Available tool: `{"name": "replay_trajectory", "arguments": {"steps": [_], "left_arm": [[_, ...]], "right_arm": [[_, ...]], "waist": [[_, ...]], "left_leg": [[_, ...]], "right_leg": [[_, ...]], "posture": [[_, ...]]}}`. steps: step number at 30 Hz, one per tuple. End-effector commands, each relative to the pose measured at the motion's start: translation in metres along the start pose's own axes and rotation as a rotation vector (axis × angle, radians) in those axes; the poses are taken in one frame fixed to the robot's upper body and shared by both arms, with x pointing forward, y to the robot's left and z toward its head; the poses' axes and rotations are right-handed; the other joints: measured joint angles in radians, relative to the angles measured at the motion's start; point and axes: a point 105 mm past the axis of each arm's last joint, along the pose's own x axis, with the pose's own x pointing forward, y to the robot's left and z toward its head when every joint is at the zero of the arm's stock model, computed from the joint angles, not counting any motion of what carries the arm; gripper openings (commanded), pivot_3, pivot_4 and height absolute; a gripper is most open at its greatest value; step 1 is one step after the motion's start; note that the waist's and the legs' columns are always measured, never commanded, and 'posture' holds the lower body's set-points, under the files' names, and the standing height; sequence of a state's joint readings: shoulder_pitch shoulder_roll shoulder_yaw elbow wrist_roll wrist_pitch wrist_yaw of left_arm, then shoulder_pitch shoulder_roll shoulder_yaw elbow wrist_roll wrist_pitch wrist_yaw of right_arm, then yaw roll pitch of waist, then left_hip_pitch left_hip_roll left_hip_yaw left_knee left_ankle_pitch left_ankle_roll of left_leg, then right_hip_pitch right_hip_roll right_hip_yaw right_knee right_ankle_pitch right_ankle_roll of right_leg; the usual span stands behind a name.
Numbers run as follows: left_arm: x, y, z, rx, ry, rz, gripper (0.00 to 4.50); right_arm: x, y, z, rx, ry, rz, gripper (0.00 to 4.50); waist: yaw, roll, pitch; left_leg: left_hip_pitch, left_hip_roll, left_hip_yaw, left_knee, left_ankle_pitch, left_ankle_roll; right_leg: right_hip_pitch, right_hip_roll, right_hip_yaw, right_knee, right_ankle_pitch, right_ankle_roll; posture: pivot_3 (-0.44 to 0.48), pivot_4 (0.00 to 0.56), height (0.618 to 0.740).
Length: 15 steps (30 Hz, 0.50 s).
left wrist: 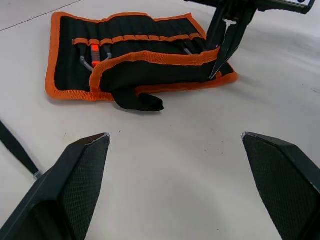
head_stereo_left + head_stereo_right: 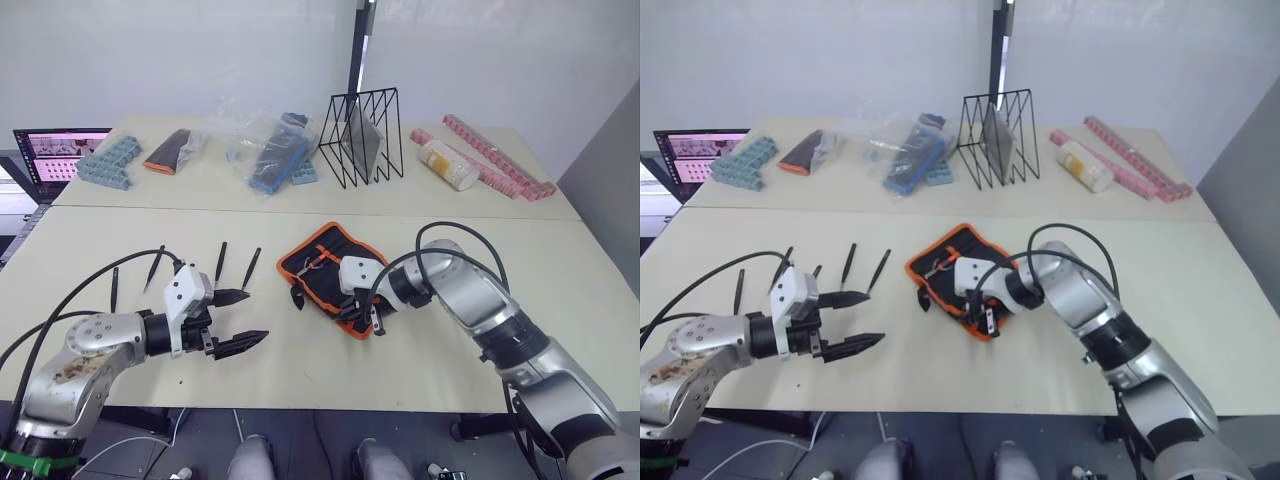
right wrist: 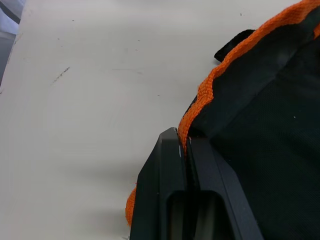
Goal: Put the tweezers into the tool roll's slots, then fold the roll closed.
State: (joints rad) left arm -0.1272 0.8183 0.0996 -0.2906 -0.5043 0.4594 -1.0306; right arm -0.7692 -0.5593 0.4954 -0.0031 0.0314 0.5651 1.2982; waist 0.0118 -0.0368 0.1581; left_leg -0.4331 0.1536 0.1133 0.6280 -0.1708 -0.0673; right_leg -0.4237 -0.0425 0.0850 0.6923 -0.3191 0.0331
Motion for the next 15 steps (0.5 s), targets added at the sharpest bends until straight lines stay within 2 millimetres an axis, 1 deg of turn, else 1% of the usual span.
{"name": "replay_trajectory", "arguments": {"steps": [1, 4, 8, 10, 13, 15], "left_arm": [[0.001, 0.012, 0.005, 0.130, 0.052, -0.026, 4.50], [0.009, 0.025, 0.008, 0.209, 0.096, -0.084, 4.50], [0.029, 0.050, 0.019, 0.397, 0.151, -0.117, 4.50], [0.038, 0.060, 0.025, 0.474, 0.172, -0.140, 4.50], [0.058, 0.069, 0.040, 0.562, 0.168, -0.186, 4.50], [0.073, 0.070, 0.047, 0.568, 0.141, -0.220, 4.50]], "right_arm": [[-0.003, 0.003, 0.007, 0.003, -0.032, -0.040, 0.01], [-0.004, 0.001, 0.007, 0.036, -0.048, -0.078, 0.01], [-0.004, -0.001, 0.007, 0.051, -0.052, -0.097, 0.01], [-0.005, -0.003, 0.007, 0.053, -0.055, -0.106, 0.01], [-0.005, -0.005, 0.008, 0.057, -0.059, -0.121, 0.01], [-0.006, -0.005, 0.009, 0.069, -0.071, -0.127, 0.01]], "waist": [[0.001, 0.000, 0.000], [0.004, 0.000, 0.000], [0.008, 0.000, 0.000], [0.012, 0.000, 0.000], [0.014, 0.000, 0.000], [0.018, 0.000, 0.000]], "left_leg": [[0.000, 0.000, 0.000, 0.000, 0.000, 0.000], [0.000, 0.000, 0.000, 0.000, 0.000, 0.000], [-0.001, 0.000, -0.001, 0.001, 0.000, 0.000], [-0.002, 0.000, -0.001, 0.002, 0.000, 0.000], [-0.002, 0.000, -0.001, 0.003, 0.000, 0.000], [-0.003, 0.000, -0.001, 0.003, 0.000, 0.000]], "right_leg": [[0.000, 0.000, 0.000, 0.000, 0.000, 0.000], [0.000, 0.000, 0.000, -0.001, 0.000, 0.000], [0.000, 0.000, -0.001, -0.001, 0.000, 0.000], [0.000, 0.000, -0.001, -0.001, 0.000, 0.000], [0.000, 0.000, -0.001, -0.001, 0.000, 0.000], [0.000, 0.000, -0.001, -0.001, 0.000, 0.000]], "posture": [[0.000, 0.150, 0.713], [0.000, 0.150, 0.713], [0.000, 0.150, 0.713], [0.000, 0.150, 0.713], [0.000, 0.150, 0.713], [0.000, 0.150, 0.713]]}}
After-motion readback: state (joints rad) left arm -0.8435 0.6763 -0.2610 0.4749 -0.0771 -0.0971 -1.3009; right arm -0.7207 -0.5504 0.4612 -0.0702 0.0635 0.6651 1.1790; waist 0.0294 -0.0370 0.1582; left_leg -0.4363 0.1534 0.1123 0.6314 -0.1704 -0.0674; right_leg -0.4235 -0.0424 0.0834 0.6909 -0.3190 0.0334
